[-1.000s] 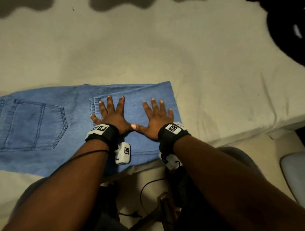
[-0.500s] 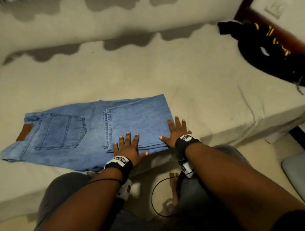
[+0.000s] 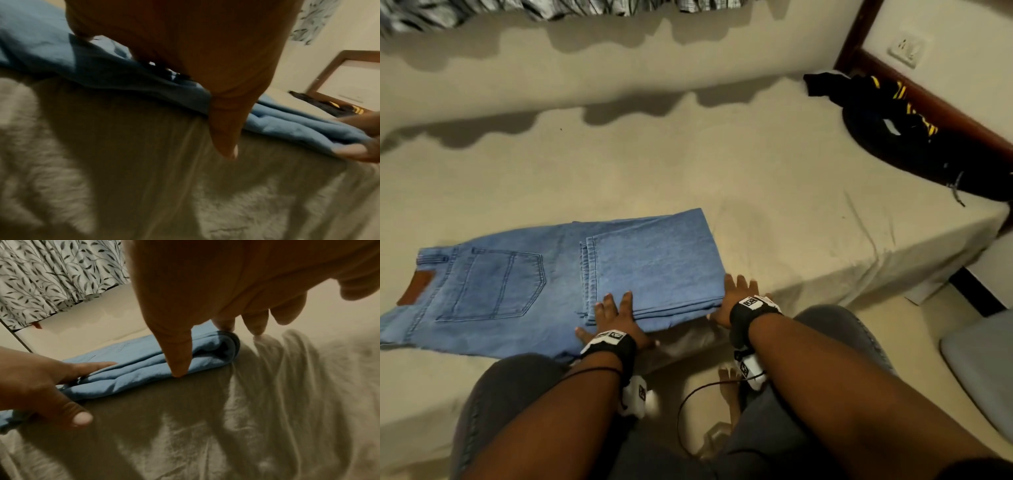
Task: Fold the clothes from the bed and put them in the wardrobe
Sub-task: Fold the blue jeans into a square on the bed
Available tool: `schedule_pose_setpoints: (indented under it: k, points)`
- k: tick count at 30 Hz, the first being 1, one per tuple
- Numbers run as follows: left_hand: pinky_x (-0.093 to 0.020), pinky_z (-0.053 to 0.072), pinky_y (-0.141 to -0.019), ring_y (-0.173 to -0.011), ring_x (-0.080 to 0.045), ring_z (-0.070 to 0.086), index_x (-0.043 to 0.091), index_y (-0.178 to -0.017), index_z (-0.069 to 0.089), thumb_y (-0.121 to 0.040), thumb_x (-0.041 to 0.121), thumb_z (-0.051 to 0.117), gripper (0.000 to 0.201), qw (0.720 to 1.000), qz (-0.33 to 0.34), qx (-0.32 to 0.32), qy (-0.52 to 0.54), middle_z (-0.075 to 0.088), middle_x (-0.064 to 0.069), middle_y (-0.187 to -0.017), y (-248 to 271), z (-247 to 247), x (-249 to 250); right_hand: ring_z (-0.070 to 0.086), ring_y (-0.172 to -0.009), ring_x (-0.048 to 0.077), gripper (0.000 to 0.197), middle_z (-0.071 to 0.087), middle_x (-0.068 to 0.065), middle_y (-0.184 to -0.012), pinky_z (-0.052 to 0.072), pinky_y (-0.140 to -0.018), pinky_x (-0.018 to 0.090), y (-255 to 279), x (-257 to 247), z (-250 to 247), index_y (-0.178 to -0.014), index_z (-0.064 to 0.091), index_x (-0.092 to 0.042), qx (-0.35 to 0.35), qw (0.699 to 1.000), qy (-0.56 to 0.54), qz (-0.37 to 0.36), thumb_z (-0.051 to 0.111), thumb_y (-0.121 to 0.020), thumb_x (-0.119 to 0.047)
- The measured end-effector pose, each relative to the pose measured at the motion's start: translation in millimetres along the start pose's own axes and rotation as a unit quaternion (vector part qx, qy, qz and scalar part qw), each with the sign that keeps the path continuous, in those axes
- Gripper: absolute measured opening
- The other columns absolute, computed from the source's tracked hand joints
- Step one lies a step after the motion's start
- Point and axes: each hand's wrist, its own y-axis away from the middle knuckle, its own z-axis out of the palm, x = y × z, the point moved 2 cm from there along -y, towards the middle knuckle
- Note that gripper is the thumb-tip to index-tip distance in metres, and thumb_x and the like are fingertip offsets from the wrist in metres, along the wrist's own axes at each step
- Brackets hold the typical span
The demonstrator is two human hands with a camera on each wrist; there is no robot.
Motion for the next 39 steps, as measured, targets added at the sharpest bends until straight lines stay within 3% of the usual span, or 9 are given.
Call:
schedule_pose_setpoints:
  k: [7,11,14,19,24,28,31,34,39]
  points:
    - [-0.072,-0.008,-0.115,-0.148,-0.042,-0.030,0.045,-0.155,-0.018,-0.064,0.066,0.080,0.135,0.999,-0.036,0.013,0.025,-0.037,-0.004,-0.161,-7,6,-8,0.049,-0.131,0.038,0.110,0.043,0.013,-0.149,0.044,-0.110,0.043,-14,-13,-4,-0.160,0.016,-0.030,0.032,0.976,-0.214,0.002,0.073,-0.071,-0.059]
    - [-0.073,-0.010,-0.115,-0.147,-0.045,-0.030,0.037,-0.158,-0.016,-0.069,0.068,0.075,0.130,1.000,-0.021,0.011,-0.008,-0.028,-0.005,-0.165,-3,4,-5,0.060,-0.121,0.034,0.054,0.061,0.014,-0.136,0.048,-0.093,0.031,-19,-14,-19,-0.137,0.055,-0.006,0.029,0.947,-0.314,0.062,0.068,-0.093,-0.034]
    - [-0.074,-0.009,-0.113,-0.150,-0.042,-0.025,0.029,-0.160,-0.007,-0.073,0.070,0.071,0.124,0.998,0.018,0.039,-0.037,-0.016,-0.001,-0.169,0,2,0,0.065,-0.104,0.035,0.028,0.067,0.017,-0.116,0.054,-0.087,0.037,-17,-17,-31,-0.106,0.070,0.000,0.002,0.926,-0.363,0.105,0.070,-0.089,-0.022]
    - [-0.071,-0.002,-0.116,-0.154,-0.034,-0.016,0.031,-0.161,-0.006,-0.077,0.068,0.071,0.120,0.996,0.070,0.043,-0.016,-0.011,0.005,-0.170,3,7,-11,0.067,-0.098,0.038,0.014,0.067,0.017,-0.107,0.056,-0.093,0.043,-12,-30,-49,-0.082,0.066,-0.005,0.023,0.916,-0.385,0.110,0.073,-0.084,-0.017]
    - [-0.066,0.005,-0.120,-0.155,-0.032,-0.012,0.042,-0.158,-0.006,-0.078,0.063,0.073,0.115,0.989,0.115,0.092,0.014,-0.010,0.005,-0.169,10,-3,-13,0.057,-0.058,0.031,0.016,0.061,0.015,-0.076,0.046,-0.048,0.030,3,-21,-79,-0.086,0.063,-0.003,0.090,0.866,-0.472,0.141,0.073,-0.081,-0.015]
    - [-0.062,0.017,-0.121,-0.155,-0.036,-0.007,0.043,-0.158,0.002,-0.076,0.066,0.074,0.111,0.979,0.184,0.088,0.006,-0.004,0.002,-0.170,12,-6,-7,0.063,-0.065,0.035,0.024,0.062,0.017,-0.075,0.057,-0.070,0.045,8,25,-105,-0.089,0.066,-0.002,0.162,0.800,-0.542,0.198,0.071,-0.074,-0.020]
    - [-0.056,0.022,-0.122,-0.154,-0.039,0.005,0.037,-0.159,0.015,-0.078,0.068,0.071,0.103,0.977,0.212,0.020,-0.030,0.007,-0.006,-0.169,6,1,-7,0.060,-0.072,0.026,0.045,0.058,0.007,-0.082,0.055,-0.074,0.037,15,55,-109,-0.121,0.065,-0.001,0.187,0.822,-0.495,0.210,0.067,-0.082,-0.023]
    - [-0.052,0.030,-0.119,-0.150,-0.039,0.023,0.034,-0.155,0.032,-0.078,0.069,0.070,0.092,0.975,0.216,-0.002,-0.046,0.022,-0.008,-0.165,1,-2,-7,0.058,-0.065,0.033,0.030,0.062,0.018,-0.081,0.051,-0.069,0.041,20,54,-103,-0.096,0.065,0.004,0.161,0.838,-0.469,0.228,0.066,-0.086,-0.024]
    - [-0.036,0.043,-0.109,-0.130,-0.024,0.056,0.022,-0.146,0.051,-0.088,0.058,0.069,0.071,0.966,0.168,0.073,0.182,0.059,-0.001,-0.144,2,-44,0,0.063,-0.103,0.047,0.036,0.068,0.028,-0.110,0.041,-0.077,0.036,30,0,-100,-0.106,0.068,0.001,0.287,0.909,-0.287,0.100,0.061,-0.084,-0.027]
